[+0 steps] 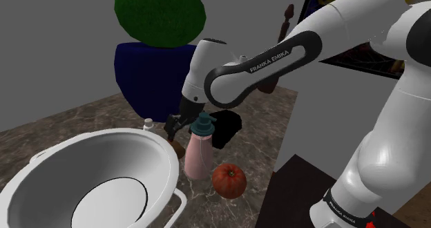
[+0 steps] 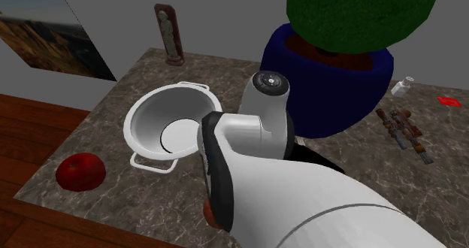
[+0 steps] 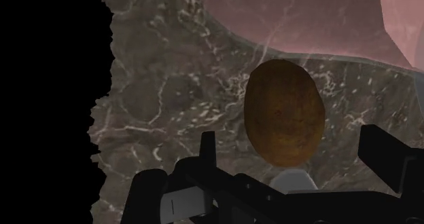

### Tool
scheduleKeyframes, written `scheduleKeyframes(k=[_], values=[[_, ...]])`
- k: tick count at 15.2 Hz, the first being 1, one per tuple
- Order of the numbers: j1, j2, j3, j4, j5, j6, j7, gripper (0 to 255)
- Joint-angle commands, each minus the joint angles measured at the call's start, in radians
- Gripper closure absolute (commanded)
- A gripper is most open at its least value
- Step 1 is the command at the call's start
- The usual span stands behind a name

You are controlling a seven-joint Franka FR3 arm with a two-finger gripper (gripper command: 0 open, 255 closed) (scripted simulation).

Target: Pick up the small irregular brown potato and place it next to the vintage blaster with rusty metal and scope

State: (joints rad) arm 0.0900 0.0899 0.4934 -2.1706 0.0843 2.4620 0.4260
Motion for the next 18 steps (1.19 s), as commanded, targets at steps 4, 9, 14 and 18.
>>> scheduleKeyframes(k=[4, 9, 14, 18], values=[[0.030, 0.121, -0.011, 0.052, -0.079, 0.063, 0.069, 0], [0.049, 0.177, -0.025, 0.056, -0.118, 0.110, 0.095, 0], [0.049, 0.177, -0.025, 0.056, -0.117, 0.110, 0.095, 0], [0.049, 0.174, -0.025, 0.054, -0.116, 0.110, 0.096, 255]])
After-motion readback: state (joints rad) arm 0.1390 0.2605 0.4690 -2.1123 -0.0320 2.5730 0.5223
